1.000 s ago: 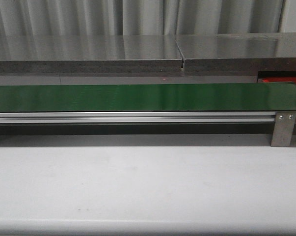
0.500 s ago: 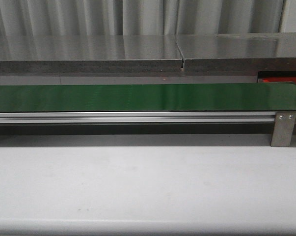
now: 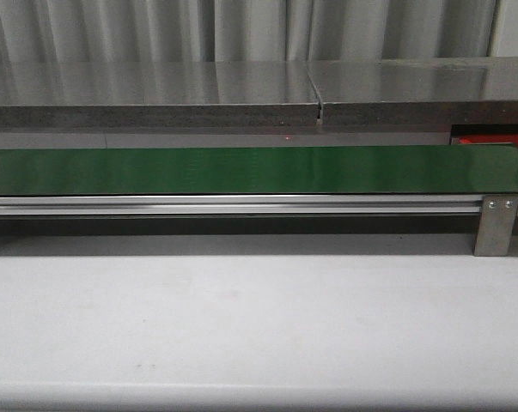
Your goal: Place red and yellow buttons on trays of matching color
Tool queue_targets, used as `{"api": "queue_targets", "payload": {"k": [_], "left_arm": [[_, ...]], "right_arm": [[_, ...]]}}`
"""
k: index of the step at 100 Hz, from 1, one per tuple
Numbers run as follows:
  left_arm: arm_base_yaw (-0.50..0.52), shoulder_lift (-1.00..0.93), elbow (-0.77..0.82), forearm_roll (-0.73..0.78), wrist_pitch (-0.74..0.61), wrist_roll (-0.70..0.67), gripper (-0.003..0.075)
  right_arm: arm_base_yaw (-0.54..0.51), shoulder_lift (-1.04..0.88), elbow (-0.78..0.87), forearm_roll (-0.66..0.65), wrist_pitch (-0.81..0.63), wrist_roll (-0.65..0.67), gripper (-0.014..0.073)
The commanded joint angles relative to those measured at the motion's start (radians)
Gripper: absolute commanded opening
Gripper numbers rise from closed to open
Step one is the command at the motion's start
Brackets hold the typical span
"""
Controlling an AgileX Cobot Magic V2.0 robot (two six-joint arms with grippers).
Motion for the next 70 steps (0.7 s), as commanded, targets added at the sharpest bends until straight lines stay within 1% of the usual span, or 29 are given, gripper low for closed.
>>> {"api": "queue_targets", "payload": {"k": [1,11,28,40,56,70], "left_arm": [[0.053,0.076,-0.104,-0.023,-0.047,-0.015,0.0649],[0.135,0.173,-0.200,-0.023,-0.014,-0.015,0.0649],[0.277,0.370,-0.365,-0.032,-0.004,-0.015,0.0649],[0.353,0.509,-0.476,-0.054,0.044,-0.015,0.0649],[0.401,0.700,-0.592,-0.059,0.065,-0.015,0.0649],[0.408,0.864,-0.679,-0.060,0.065,-0.015,0.0648]], "right_arm": [[-0.001,0.000,-0.026,0.014,-0.056,-0.011,-0.0067],[-0.001,0.000,-0.026,0.014,-0.056,-0.011,-0.0067],[-0.001,0.000,-0.026,0.014,-0.056,-0.011,-0.0067],[-0.001,0.000,-0.026,0.014,-0.056,-0.011,-0.0067],[-0.001,0.000,-0.026,0.014,-0.056,-0.011,-0.0067],[-0.001,0.000,-0.026,0.014,-0.056,-0.011,-0.0067]]}}
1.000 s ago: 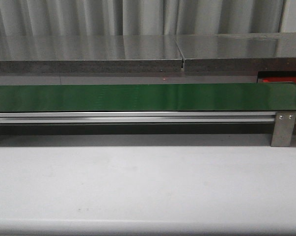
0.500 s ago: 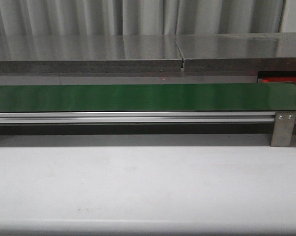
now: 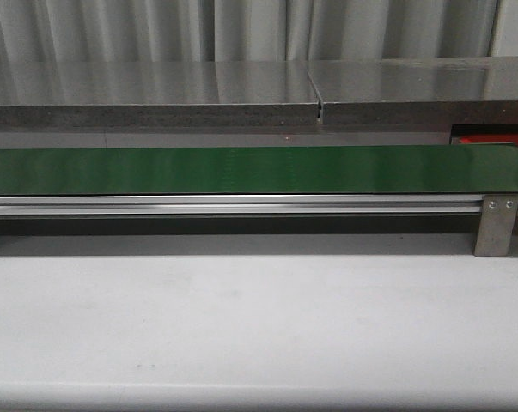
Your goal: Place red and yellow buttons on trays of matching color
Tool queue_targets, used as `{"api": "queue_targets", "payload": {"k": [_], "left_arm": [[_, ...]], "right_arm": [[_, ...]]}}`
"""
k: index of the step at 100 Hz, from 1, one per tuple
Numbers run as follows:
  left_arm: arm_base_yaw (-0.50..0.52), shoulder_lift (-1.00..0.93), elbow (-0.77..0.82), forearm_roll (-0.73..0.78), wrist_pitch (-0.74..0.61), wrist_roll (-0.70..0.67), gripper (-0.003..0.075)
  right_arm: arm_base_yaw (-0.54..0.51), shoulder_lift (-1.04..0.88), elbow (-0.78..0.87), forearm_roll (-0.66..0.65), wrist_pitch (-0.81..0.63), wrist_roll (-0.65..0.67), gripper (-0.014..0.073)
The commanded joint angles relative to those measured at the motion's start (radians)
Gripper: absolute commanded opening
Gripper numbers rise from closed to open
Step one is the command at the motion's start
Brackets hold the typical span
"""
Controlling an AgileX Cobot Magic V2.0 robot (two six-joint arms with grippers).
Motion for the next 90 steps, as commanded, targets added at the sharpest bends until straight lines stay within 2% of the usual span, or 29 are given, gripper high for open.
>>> {"api": "queue_targets", "payload": {"k": [1,40,90], "left_arm": [[0.005,0.073,-0.087,-0.029,-0.040,-0.010,0.0646],[0.010,0.396,-0.307,-0.025,-0.027,-0.010,0.0555],[0.010,0.519,-0.455,0.049,-0.005,-0.010,0.0545]], "right_arm": [[-0.001,0.000,-0.026,0.014,-0.056,-0.011,-0.0067],[-0.001,0.000,-0.024,0.014,-0.056,-0.011,-0.0067],[-0.001,0.000,-0.024,0.014,-0.056,-0.011,-0.0067]]}}
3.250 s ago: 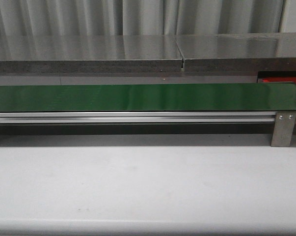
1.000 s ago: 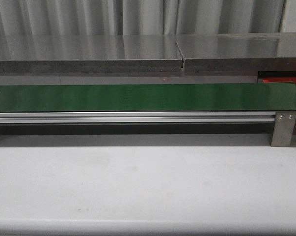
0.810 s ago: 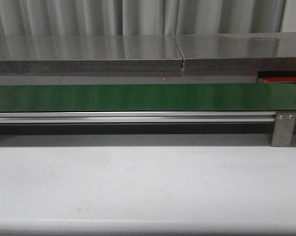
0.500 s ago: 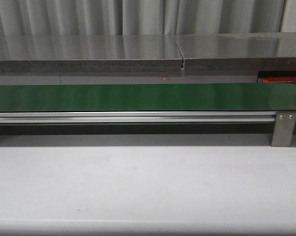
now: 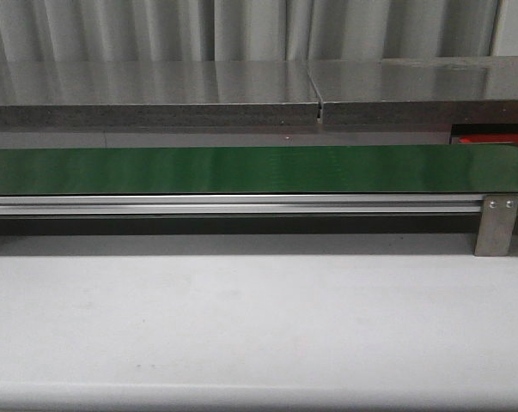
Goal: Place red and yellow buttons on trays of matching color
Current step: 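Lower the left gripper onto a yellow button in the cluster and grasp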
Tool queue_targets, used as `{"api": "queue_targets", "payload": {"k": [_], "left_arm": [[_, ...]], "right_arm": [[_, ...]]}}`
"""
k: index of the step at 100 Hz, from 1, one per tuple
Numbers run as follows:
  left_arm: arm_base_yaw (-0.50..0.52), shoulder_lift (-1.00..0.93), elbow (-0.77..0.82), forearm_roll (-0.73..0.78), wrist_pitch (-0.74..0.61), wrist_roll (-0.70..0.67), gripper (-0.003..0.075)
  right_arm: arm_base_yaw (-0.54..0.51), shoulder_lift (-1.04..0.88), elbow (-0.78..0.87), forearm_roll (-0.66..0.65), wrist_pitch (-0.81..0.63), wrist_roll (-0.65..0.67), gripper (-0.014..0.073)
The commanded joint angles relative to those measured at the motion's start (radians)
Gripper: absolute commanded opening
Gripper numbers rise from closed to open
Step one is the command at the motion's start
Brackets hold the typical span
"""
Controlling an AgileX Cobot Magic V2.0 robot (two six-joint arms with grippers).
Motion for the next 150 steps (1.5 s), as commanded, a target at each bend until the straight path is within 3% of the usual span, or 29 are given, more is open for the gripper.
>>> {"api": "queue_targets", "payload": {"k": [1,87,99,132,140,150], "left_arm": [[0.003,-0.036,-0.051,-0.010,-0.028,-0.007,0.0545],[0.000,0.080,-0.108,-0.017,-0.053,-0.007,0.0536],[0.000,0.080,-0.108,-0.017,-0.053,-0.007,0.0447],[-0.004,0.060,-0.108,-0.017,-0.018,-0.007,0.0040],[-0.006,0.034,-0.108,-0.017,-0.005,-0.007,-0.0021],[-0.008,-0.017,-0.108,-0.017,0.021,-0.007,-0.0019]], "right_arm": [[-0.001,0.000,-0.024,0.014,-0.057,-0.011,-0.0067],[-0.001,0.000,-0.024,0.014,-0.057,-0.011,-0.0067],[-0.001,0.000,-0.024,0.014,-0.057,-0.011,-0.0067],[-0.001,0.000,-0.024,0.014,-0.057,-0.011,-0.0067],[-0.001,0.000,-0.024,0.014,-0.057,-0.011,-0.0067],[-0.001,0.000,-0.024,0.014,-0.057,-0.011,-0.0067]]}}
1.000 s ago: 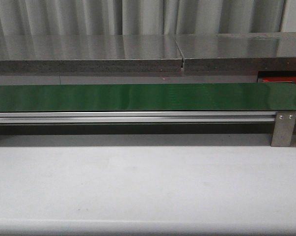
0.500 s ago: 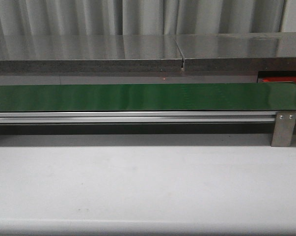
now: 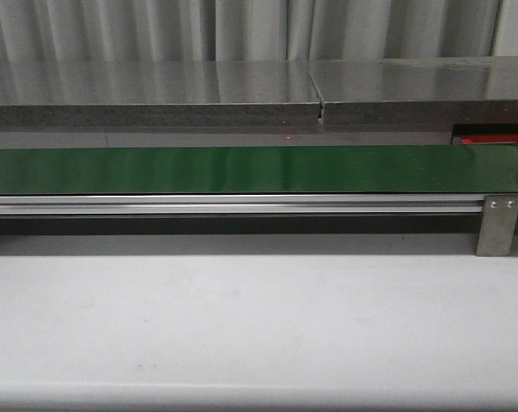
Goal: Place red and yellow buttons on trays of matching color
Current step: 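Lower the left gripper onto a yellow button in the cluster and grasp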
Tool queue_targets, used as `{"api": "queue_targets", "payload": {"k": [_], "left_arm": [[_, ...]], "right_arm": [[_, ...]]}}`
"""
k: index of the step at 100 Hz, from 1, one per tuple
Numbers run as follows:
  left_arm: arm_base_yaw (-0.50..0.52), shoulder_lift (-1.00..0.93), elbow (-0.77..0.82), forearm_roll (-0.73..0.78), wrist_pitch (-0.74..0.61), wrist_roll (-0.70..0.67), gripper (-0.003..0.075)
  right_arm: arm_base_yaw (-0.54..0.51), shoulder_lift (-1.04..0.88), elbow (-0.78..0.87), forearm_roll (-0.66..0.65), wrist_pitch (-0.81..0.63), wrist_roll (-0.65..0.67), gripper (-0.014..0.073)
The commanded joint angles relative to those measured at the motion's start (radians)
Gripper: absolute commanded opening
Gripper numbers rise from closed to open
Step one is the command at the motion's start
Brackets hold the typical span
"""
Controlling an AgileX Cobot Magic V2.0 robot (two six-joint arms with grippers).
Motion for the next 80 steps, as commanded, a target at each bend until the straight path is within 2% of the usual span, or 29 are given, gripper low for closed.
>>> {"api": "queue_targets", "payload": {"k": [1,22,49,80], "left_arm": [[-0.008,-0.131,-0.030,-0.021,-0.014,-0.007,-0.0019],[-0.022,-0.267,-0.030,-0.030,0.024,-0.007,-0.0019],[-0.108,-0.332,-0.028,-0.038,0.079,-0.007,-0.0019],[-0.187,-0.322,0.094,-0.038,-0.002,-0.007,-0.0019]], "right_arm": [[-0.001,0.000,-0.024,0.014,-0.060,-0.011,-0.0067],[-0.001,0.000,-0.024,0.014,-0.060,-0.011,-0.0067],[-0.001,0.000,-0.024,0.014,-0.060,-0.011,-0.0067],[-0.001,0.000,-0.024,0.014,-0.060,-0.011,-0.0067]]}}
